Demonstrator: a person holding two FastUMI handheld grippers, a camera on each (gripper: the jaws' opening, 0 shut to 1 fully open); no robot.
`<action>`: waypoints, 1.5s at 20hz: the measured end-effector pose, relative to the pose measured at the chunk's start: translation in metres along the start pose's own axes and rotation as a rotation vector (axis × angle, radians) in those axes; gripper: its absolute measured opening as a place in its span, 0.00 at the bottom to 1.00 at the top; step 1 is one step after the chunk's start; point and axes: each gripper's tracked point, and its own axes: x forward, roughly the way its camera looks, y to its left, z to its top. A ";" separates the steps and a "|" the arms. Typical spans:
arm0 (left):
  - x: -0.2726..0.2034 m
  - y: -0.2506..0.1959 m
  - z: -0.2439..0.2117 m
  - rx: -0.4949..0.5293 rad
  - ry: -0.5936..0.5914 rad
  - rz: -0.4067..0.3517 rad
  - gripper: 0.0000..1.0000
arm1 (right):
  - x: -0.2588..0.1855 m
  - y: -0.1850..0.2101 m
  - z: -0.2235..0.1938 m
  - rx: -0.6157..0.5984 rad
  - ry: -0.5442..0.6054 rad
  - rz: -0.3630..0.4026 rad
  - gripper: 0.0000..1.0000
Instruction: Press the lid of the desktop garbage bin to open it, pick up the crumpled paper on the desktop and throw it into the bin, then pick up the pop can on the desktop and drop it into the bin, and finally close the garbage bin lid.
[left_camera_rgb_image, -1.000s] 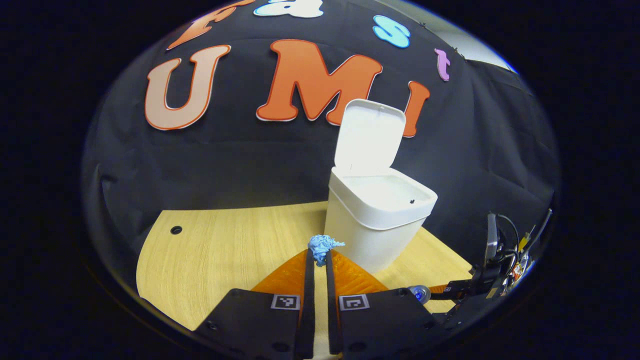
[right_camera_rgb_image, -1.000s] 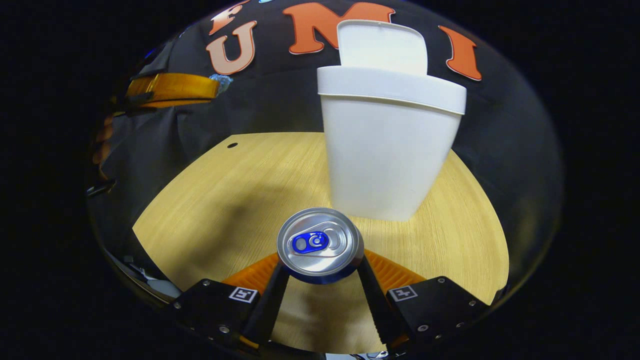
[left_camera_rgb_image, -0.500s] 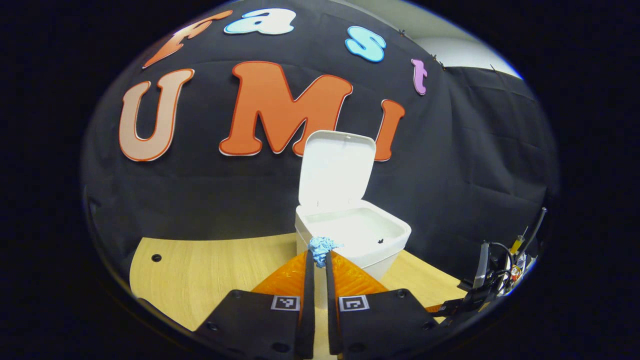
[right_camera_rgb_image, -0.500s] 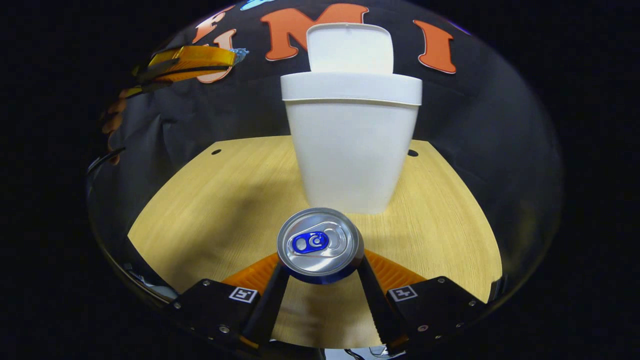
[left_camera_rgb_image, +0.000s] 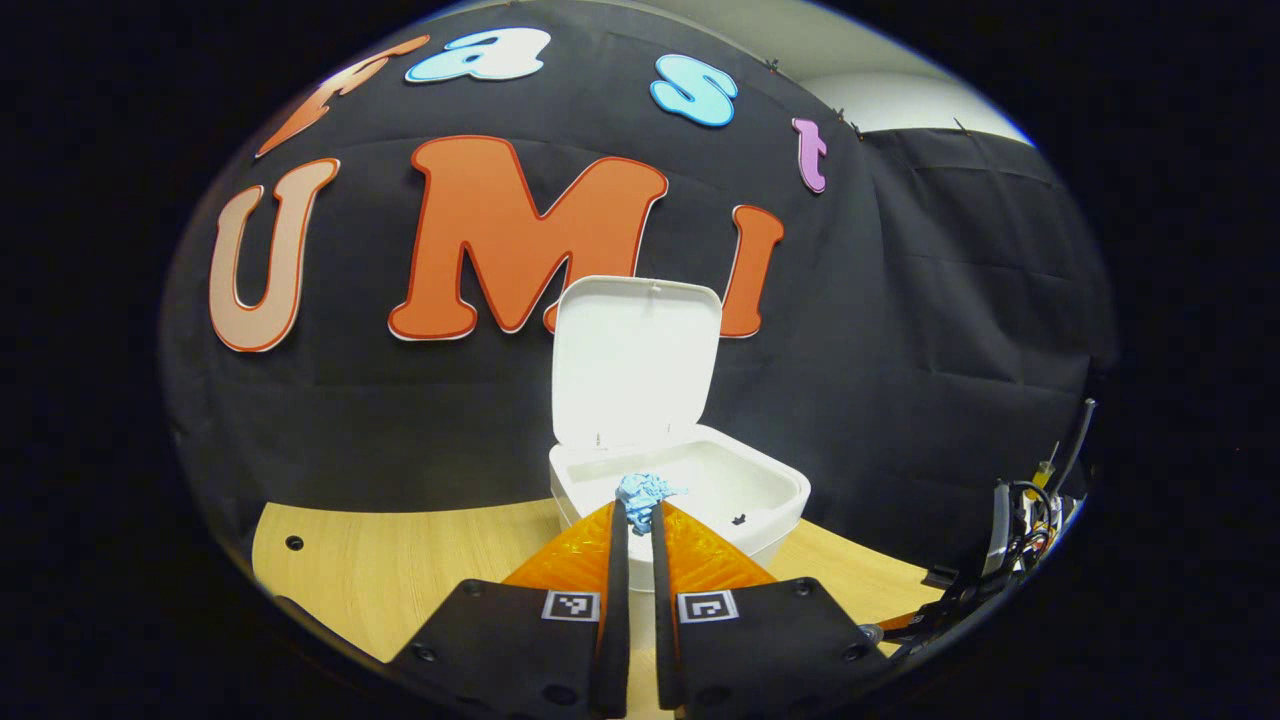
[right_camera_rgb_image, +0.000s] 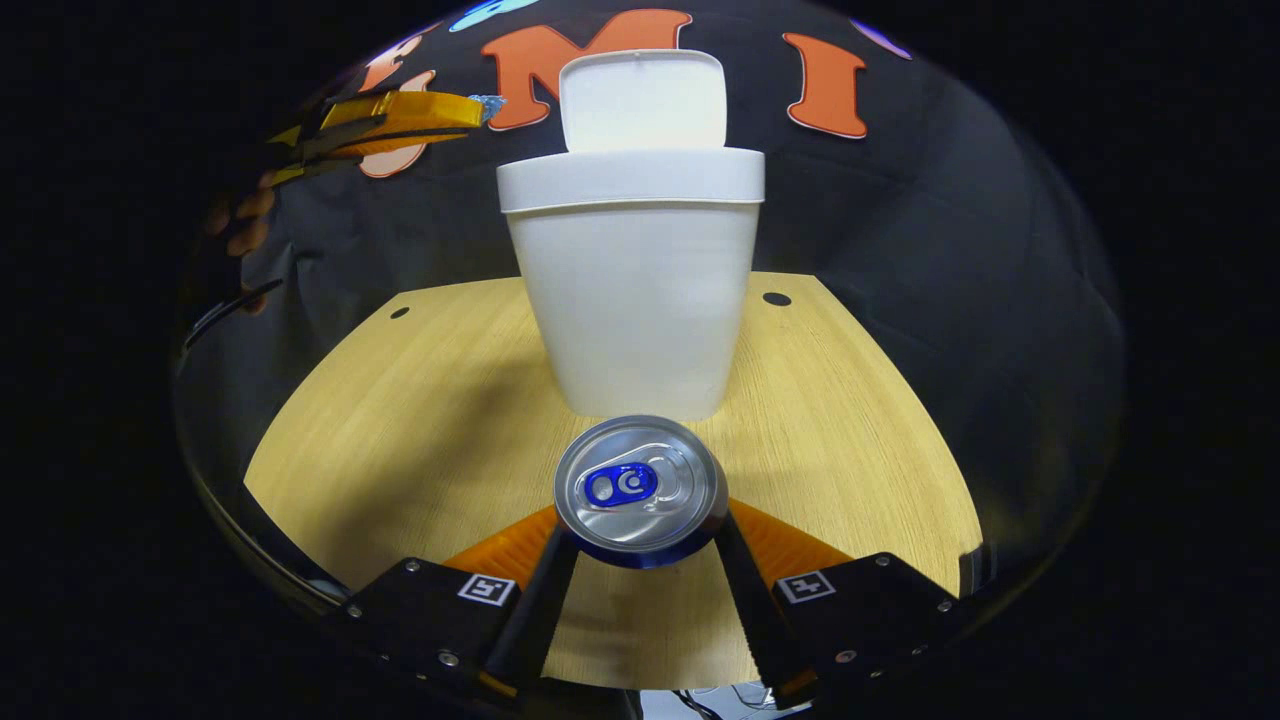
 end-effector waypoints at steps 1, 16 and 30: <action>0.004 0.000 -0.001 0.005 -0.003 0.001 0.14 | -0.002 -0.003 0.000 0.005 -0.001 -0.004 0.80; 0.045 -0.009 -0.035 -0.008 0.056 -0.028 0.14 | -0.005 -0.035 0.014 0.039 -0.028 -0.077 0.80; 0.035 -0.009 -0.033 0.042 0.053 -0.036 0.69 | -0.035 -0.061 0.110 0.035 -0.205 -0.139 0.80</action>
